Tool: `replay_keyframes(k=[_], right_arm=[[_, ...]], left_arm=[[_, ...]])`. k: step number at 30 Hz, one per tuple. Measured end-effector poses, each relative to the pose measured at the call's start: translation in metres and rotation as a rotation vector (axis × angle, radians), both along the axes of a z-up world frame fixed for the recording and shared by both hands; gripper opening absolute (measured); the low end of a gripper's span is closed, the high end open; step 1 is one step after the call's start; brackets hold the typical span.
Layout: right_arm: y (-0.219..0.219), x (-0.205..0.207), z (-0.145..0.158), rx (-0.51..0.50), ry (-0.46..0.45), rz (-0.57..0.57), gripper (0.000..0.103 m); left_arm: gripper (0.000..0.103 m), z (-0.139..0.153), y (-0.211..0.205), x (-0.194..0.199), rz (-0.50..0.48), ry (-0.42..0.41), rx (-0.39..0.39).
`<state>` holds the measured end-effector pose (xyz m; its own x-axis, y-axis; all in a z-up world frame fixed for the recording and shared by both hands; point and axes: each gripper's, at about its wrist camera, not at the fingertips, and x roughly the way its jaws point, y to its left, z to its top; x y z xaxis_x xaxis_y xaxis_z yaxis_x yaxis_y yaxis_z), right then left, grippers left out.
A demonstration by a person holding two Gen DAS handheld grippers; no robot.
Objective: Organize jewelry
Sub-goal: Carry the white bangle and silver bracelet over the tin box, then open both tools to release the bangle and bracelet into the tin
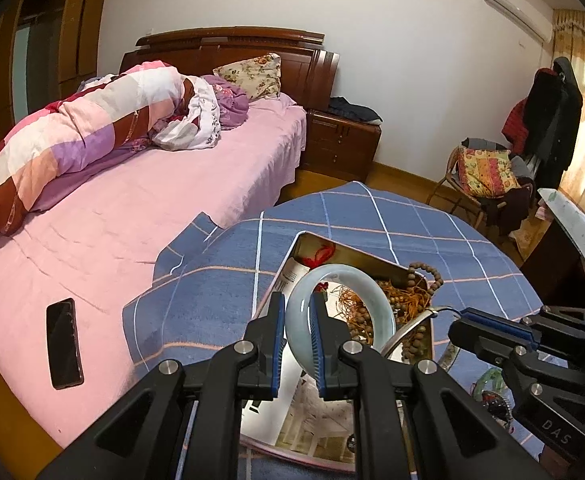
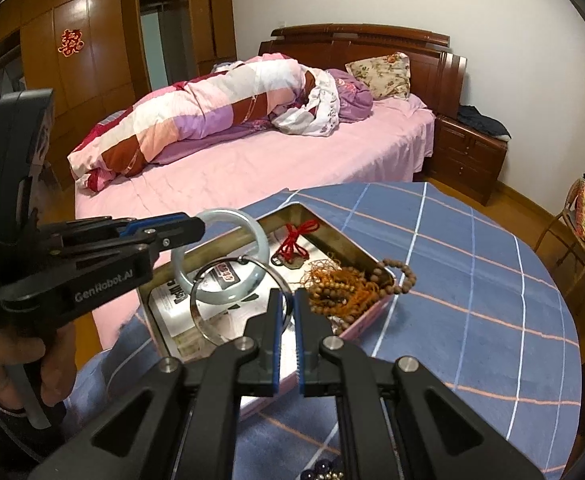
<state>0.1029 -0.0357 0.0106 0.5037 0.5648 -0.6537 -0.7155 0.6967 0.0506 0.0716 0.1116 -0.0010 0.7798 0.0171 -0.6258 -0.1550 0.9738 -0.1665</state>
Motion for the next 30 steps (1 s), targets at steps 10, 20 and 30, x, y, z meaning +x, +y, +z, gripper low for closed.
replay_keyframes(k=[10, 20, 30], right_arm=[[0.017, 0.013, -0.015, -0.039, 0.034, 0.008, 0.007], [0.016, 0.025, -0.036, -0.117, 0.086, -0.029, 0.007], [0.006, 0.038, -0.040, -0.104, 0.113, -0.084, 0.030]], left_arm=[[0.012, -0.014, 0.007, 0.016, -0.008, 0.055, 0.016], [0.012, -0.026, -0.001, 0.031, -0.034, 0.119, 0.066], [0.019, -0.023, -0.001, 0.032, -0.018, 0.122, 0.050]])
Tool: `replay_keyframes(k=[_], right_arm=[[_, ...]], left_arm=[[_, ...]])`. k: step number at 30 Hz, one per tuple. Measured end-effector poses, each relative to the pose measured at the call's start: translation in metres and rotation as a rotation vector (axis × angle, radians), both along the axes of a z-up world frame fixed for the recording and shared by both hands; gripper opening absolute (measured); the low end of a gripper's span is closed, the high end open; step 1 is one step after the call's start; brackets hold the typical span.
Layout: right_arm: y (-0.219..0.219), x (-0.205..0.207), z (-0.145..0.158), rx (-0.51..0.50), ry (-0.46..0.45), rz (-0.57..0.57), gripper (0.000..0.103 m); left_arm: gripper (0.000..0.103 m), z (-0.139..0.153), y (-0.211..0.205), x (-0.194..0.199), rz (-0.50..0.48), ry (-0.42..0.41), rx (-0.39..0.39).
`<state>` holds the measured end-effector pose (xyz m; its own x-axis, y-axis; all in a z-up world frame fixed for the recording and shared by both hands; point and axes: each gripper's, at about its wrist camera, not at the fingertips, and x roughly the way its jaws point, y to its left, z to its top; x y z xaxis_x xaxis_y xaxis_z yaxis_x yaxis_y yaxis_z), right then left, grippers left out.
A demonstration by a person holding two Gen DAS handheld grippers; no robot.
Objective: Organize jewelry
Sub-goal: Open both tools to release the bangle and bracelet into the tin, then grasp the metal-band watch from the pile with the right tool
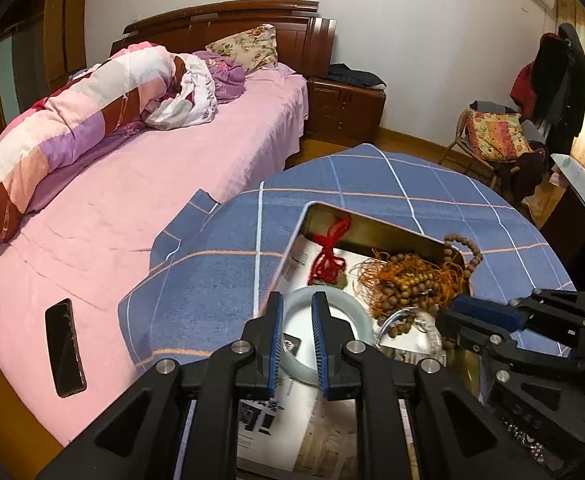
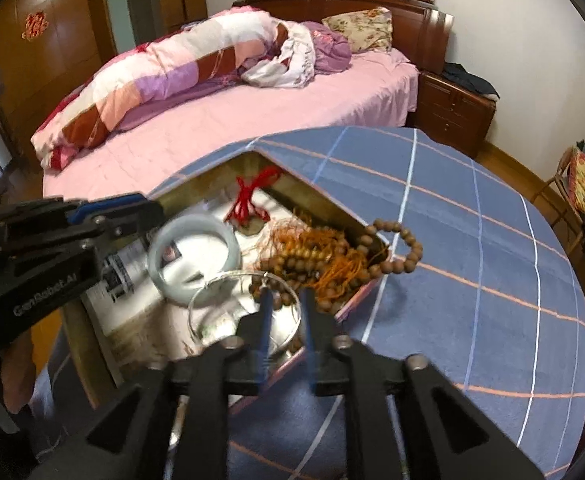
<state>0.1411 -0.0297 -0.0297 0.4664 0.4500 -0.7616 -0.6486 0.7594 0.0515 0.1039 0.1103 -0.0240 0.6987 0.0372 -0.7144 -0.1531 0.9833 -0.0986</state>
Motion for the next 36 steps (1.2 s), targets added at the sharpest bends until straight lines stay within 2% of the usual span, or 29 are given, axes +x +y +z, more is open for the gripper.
replay_keyframes(k=[2, 3, 4, 5, 6, 9, 13, 24, 30, 36], right_arm=[[-0.005, -0.002, 0.006, 0.026, -0.004, -0.001, 0.046], [-0.007, -0.004, 0.009, 0.027, -0.014, -0.009, 0.052], [-0.011, -0.005, 0.012, 0.029, -0.022, -0.018, 0.053], [-0.014, -0.006, 0.014, 0.037, -0.021, -0.023, 0.053], [-0.021, -0.006, 0.017, 0.060, -0.011, -0.033, 0.053], [-0.037, -0.008, 0.023, 0.098, 0.010, -0.047, 0.054], [-0.070, -0.017, 0.025, 0.109, -0.003, -0.089, 0.064], [-0.155, -0.045, -0.007, 0.131, 0.060, -0.252, 0.065], [-0.172, -0.061, -0.018, 0.176, 0.093, -0.279, 0.065], [-0.154, -0.068, -0.016, 0.206, 0.088, -0.220, 0.065]], left_arm=[[0.025, 0.001, -0.001, -0.003, -0.001, -0.008, -0.010], [0.034, 0.001, -0.001, -0.005, 0.001, -0.011, -0.009], [0.040, 0.002, -0.003, -0.008, 0.008, -0.017, 0.001], [0.053, 0.003, -0.004, -0.009, 0.015, -0.023, 0.008], [0.059, 0.003, -0.005, -0.011, 0.022, -0.031, 0.012], [0.060, 0.004, -0.011, -0.021, 0.022, -0.042, -0.002], [0.060, 0.005, -0.021, -0.035, 0.016, -0.057, 0.005], [0.060, 0.005, -0.079, -0.059, -0.074, -0.065, 0.074], [0.060, 0.000, -0.102, -0.071, -0.104, -0.063, 0.093], [0.060, -0.007, -0.127, -0.076, -0.151, -0.052, 0.135]])
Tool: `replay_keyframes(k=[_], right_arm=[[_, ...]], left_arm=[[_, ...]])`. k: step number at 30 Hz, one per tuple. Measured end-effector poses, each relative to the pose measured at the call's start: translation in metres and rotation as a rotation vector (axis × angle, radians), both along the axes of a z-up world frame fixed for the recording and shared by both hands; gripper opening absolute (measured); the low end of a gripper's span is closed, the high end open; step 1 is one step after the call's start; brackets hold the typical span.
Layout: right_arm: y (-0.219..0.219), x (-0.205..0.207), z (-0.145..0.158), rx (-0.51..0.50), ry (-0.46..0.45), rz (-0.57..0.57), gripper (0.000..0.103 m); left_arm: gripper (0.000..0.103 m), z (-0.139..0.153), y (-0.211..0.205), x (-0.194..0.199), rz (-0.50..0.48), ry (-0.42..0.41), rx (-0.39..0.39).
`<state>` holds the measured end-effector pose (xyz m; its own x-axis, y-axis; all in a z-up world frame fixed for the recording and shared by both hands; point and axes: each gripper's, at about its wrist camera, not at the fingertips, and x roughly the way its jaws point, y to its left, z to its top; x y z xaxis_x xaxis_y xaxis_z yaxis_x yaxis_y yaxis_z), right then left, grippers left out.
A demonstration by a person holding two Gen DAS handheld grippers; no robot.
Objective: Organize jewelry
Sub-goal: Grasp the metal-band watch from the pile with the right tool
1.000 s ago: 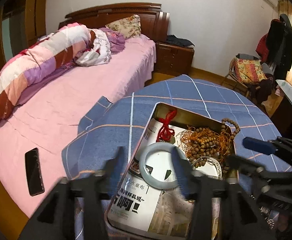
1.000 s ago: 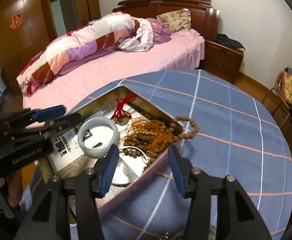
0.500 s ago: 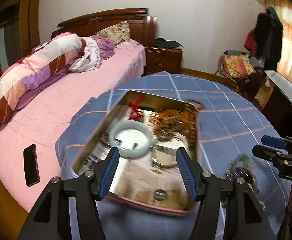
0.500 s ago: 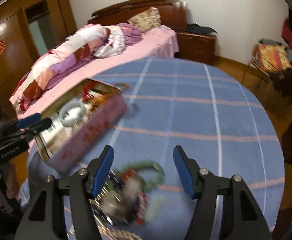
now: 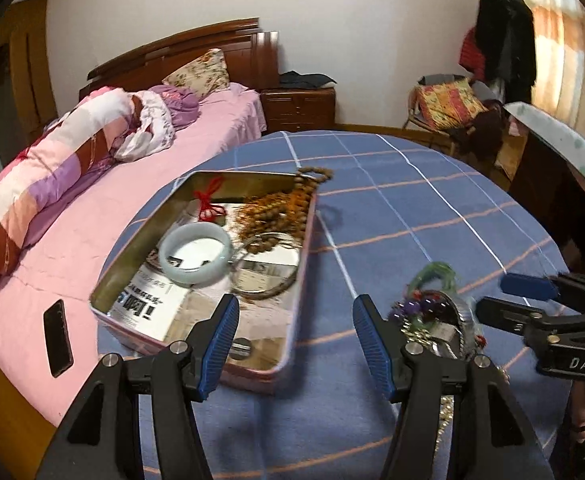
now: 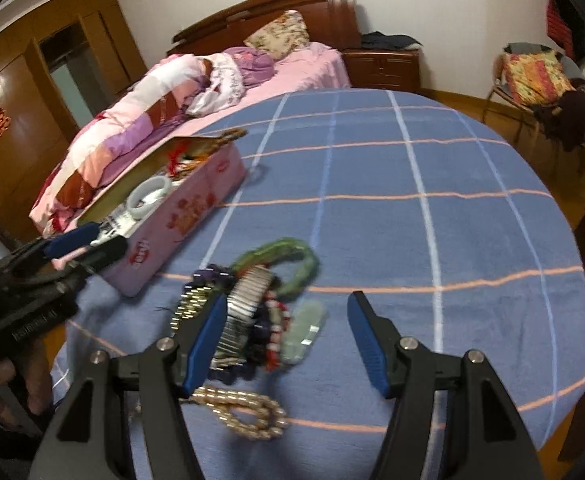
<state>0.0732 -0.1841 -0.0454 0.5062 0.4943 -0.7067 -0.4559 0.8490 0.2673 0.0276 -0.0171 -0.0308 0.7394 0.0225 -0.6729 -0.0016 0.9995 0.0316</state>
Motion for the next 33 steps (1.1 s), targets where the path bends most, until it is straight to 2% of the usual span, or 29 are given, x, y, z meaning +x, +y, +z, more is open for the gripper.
replay_keyframes(k=[5, 7, 9, 12, 15, 19, 33], right_arm=[[0.017, 0.003, -0.008, 0.002, 0.016, 0.047, 0.065], [0.019, 0.005, -0.013, -0.002, 0.028, 0.040, 0.060], [0.018, 0.008, -0.017, 0.025, 0.055, 0.054, 0.042], [0.020, 0.005, -0.017, 0.020, 0.054, 0.063, 0.028], [0.023, 0.001, -0.013, 0.018, 0.038, 0.076, 0.019], [0.022, -0.009, 0.001, 0.004, -0.043, 0.067, 0.018], [-0.004, -0.011, 0.043, 0.073, -0.147, -0.002, 0.018]], left_arm=[[0.060, -0.003, -0.004, 0.001, -0.013, 0.010, 0.007], [0.060, -0.004, -0.005, 0.001, -0.013, 0.009, 0.001], [0.060, -0.004, -0.005, 0.001, -0.017, 0.007, -0.001], [0.060, -0.008, -0.004, 0.003, -0.019, 0.020, -0.014], [0.060, -0.010, -0.004, 0.003, -0.020, 0.027, -0.020], [0.060, -0.008, -0.005, 0.003, -0.025, 0.023, -0.023], [0.060, -0.006, -0.026, 0.026, -0.111, 0.038, -0.014]])
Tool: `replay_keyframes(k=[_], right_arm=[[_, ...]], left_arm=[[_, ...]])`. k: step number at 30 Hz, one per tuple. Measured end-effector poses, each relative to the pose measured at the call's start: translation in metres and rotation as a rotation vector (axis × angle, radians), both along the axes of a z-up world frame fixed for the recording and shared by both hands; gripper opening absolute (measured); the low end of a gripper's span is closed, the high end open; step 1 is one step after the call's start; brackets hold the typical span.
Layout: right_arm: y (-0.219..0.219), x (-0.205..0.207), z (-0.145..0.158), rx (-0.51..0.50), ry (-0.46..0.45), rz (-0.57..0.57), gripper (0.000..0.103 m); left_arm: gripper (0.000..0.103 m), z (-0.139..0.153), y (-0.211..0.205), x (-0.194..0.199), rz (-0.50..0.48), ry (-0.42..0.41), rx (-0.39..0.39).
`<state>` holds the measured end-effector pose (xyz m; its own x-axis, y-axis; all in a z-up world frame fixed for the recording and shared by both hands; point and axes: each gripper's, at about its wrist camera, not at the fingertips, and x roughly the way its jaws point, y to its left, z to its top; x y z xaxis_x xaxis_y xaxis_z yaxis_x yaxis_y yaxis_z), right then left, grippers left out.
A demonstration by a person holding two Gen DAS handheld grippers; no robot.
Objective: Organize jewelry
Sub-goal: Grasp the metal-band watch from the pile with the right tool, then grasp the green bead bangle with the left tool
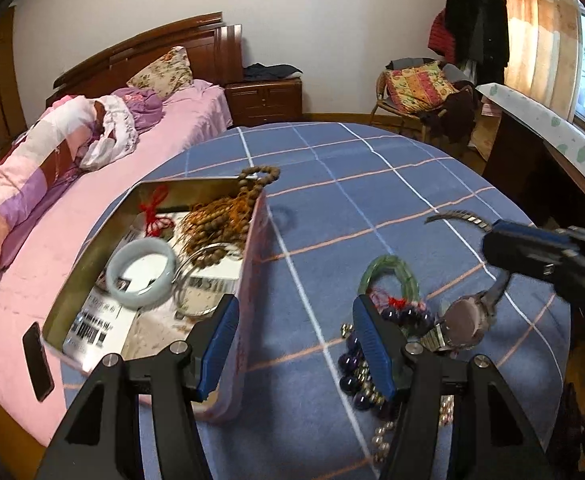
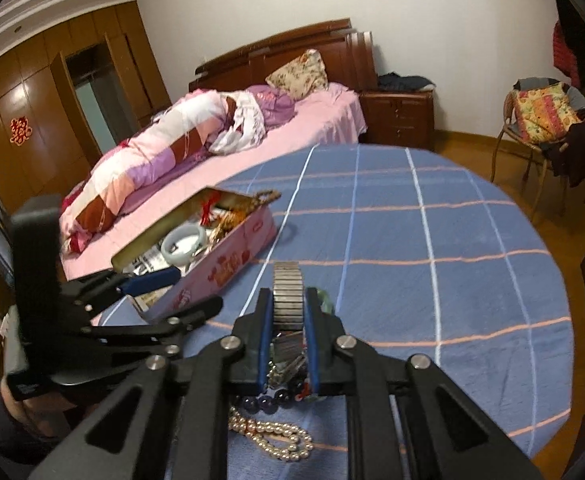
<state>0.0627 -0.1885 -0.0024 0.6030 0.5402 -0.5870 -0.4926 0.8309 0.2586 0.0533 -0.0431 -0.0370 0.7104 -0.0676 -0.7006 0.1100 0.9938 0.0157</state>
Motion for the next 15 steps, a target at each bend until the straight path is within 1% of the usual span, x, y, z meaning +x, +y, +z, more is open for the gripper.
replay_keyframes(k=[2, 4, 6, 7, 9, 11, 12, 13, 15], right_arm=[[-0.003, 0.000, 0.002, 0.004, -0.008, -0.010, 0.018], [-0.007, 0.002, 0.003, 0.004, -0.015, -0.031, 0.018], [-0.012, 0.005, 0.002, 0.003, -0.018, -0.050, 0.018], [-0.014, 0.006, 0.002, 0.005, -0.016, -0.060, 0.018], [-0.020, 0.009, 0.001, 0.013, -0.010, -0.072, 0.018], [-0.022, 0.010, 0.000, 0.018, -0.007, -0.077, 0.017], [-0.022, 0.011, -0.001, 0.020, -0.005, -0.077, 0.017], [-0.023, 0.011, -0.001, 0.023, -0.003, -0.077, 0.017], [-0.024, 0.013, -0.003, 0.028, 0.003, -0.075, 0.017]], left_arm=[[0.060, -0.001, -0.005, 0.009, -0.019, 0.015, -0.015], [0.060, -0.002, -0.011, 0.016, -0.027, 0.027, -0.011], [0.060, -0.003, -0.021, 0.026, -0.073, 0.051, -0.024], [0.060, -0.004, -0.024, 0.029, -0.077, 0.058, -0.029], [0.060, -0.011, -0.033, 0.039, -0.085, 0.076, -0.003], [0.059, -0.018, -0.038, 0.048, -0.087, 0.106, 0.007], [0.052, -0.021, -0.039, 0.052, -0.096, 0.120, 0.008], [0.048, -0.024, -0.042, 0.055, -0.113, 0.138, 0.004], [0.036, -0.029, -0.045, 0.060, -0.130, 0.168, -0.002]])
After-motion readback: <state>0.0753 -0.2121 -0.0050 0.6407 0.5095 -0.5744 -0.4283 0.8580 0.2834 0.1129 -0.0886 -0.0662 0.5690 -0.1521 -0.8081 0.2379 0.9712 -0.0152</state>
